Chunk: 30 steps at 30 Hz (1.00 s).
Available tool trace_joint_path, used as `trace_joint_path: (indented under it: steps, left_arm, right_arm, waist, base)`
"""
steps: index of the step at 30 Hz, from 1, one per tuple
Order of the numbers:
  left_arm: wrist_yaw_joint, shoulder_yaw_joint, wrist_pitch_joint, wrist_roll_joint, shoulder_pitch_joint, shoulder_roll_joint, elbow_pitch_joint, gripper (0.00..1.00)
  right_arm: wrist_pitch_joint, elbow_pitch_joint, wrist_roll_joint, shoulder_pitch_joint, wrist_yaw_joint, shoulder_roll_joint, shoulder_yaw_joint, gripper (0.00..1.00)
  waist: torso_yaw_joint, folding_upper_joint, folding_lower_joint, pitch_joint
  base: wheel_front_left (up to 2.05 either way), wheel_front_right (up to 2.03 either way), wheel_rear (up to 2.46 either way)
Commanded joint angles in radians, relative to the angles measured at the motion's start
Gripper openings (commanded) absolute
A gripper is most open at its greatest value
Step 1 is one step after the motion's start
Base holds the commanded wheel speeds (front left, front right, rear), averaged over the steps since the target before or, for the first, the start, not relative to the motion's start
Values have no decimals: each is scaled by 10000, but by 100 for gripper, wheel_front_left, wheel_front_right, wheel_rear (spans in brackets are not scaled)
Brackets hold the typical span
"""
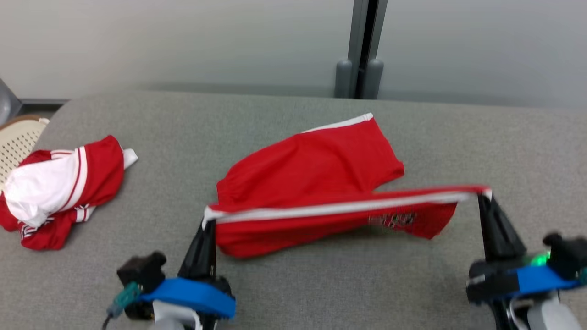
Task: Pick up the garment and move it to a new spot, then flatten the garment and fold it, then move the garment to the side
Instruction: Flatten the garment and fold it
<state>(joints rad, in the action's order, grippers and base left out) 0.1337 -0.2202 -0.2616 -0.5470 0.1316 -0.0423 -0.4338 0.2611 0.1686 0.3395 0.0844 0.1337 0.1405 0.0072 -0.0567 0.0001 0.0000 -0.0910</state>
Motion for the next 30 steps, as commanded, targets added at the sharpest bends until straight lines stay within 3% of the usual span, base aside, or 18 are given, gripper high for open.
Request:
trace_joint_path:
  steps: [1, 8, 12, 19, 20, 21, 22, 23, 24, 30]
  left_arm:
    - [-57, 32, -50, -95, 339, -152, -113, 0]
    - [-52, -412, -50, -542, 2572, -110, -697, 0]
    - [-263, -571, -48, -766, 3594, -99, -1064, 0]
    - [-518, -1083, -50, -1230, 4762, -95, -1702, 2]
    - [-558, -1144, -49, -1325, 4859, -98, -1789, 27]
    - [-560, -1200, -49, -1393, 4964, -100, -1868, 66]
    - [-584, -1248, -49, -1457, 5032, -97, -1931, 100]
    - [-584, -1248, -49, -1457, 5032, -97, -1931, 100]
    - [-587, -1333, -49, -1594, 5147, -97, -2050, 100]
    - [-611, -1418, -49, -1736, 5072, -90, -2130, 100]
  right_arm:
    - [56, 78, -105, 560, -47, 166, -32, 0]
    - [47, 2002, -688, 3957, -37, 449, 549, 0]
    - [37, 3396, -980, 5753, -36, 454, 734, 0]
    - [24, 5797, -1915, 7970, -36, 462, 701, 0]
    - [26, 6085, -2058, 8156, -37, 467, 676, 0]
    - [28, 6384, -2230, 8340, -36, 460, 672, 0]
    - [31, 6664, -2380, 8478, -37, 445, 640, 25]
    - [31, 6664, -2380, 8478, -37, 445, 640, 25]
    - [38, 7092, -2603, 8766, -36, 333, 512, 100]
    - [41, 7263, -2977, 8684, -33, 186, 303, 100]
  waist:
    - [-229, -1, 0, -358]
    - [-514, -1, 0, -1776]
    - [-704, -1, 0, -2502]
    - [-985, -1, 0, -3283]
    - [-1005, -1, 0, -3355]
    - [-1016, -1, 0, -3418]
    - [-1016, -1, 0, -3463]
    - [-1016, -1, 0, -3463]
    - [-1009, -1, 0, -3520]
    - [-958, -1, 0, -3488]
  base:
    - [0, 0, 0]
    - [0, 0, 0]
    - [0, 0, 0]
    - [0, 0, 0]
    - [0, 0, 0]
    - [0, 0, 0]
    - [0, 0, 0]
    - [0, 0, 0]
    - [0, 0, 0]
    - [0, 0, 0]
